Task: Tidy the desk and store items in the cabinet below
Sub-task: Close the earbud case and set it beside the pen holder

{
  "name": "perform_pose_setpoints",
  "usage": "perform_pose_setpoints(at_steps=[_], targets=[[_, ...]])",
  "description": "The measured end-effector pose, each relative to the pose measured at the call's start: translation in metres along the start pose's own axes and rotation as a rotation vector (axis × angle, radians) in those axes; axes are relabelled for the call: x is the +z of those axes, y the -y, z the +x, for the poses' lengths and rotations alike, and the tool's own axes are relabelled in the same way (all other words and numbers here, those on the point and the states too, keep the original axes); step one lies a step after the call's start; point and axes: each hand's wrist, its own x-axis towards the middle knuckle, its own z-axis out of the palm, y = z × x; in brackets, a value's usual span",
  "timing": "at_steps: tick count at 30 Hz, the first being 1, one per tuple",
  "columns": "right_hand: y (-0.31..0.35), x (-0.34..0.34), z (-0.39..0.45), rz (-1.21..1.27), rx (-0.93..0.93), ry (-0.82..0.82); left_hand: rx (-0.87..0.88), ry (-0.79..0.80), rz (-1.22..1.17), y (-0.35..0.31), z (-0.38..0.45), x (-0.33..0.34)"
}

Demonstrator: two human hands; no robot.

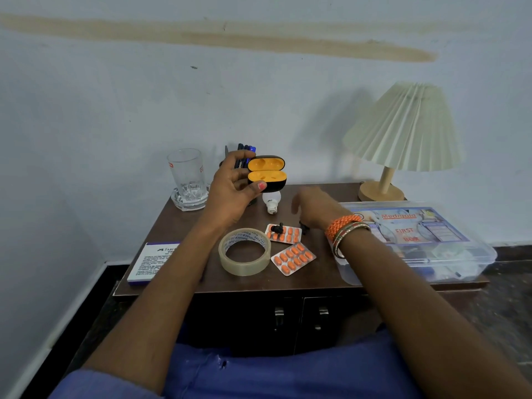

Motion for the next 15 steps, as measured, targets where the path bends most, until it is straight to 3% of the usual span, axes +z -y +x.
perform_pose_setpoints(at_steps=[15], targets=[[0.001, 0.010, 0.003, -0.080, 0.010, 0.015, -0.019, -0.005, 0.039, 0.001, -0.003, -0.005]])
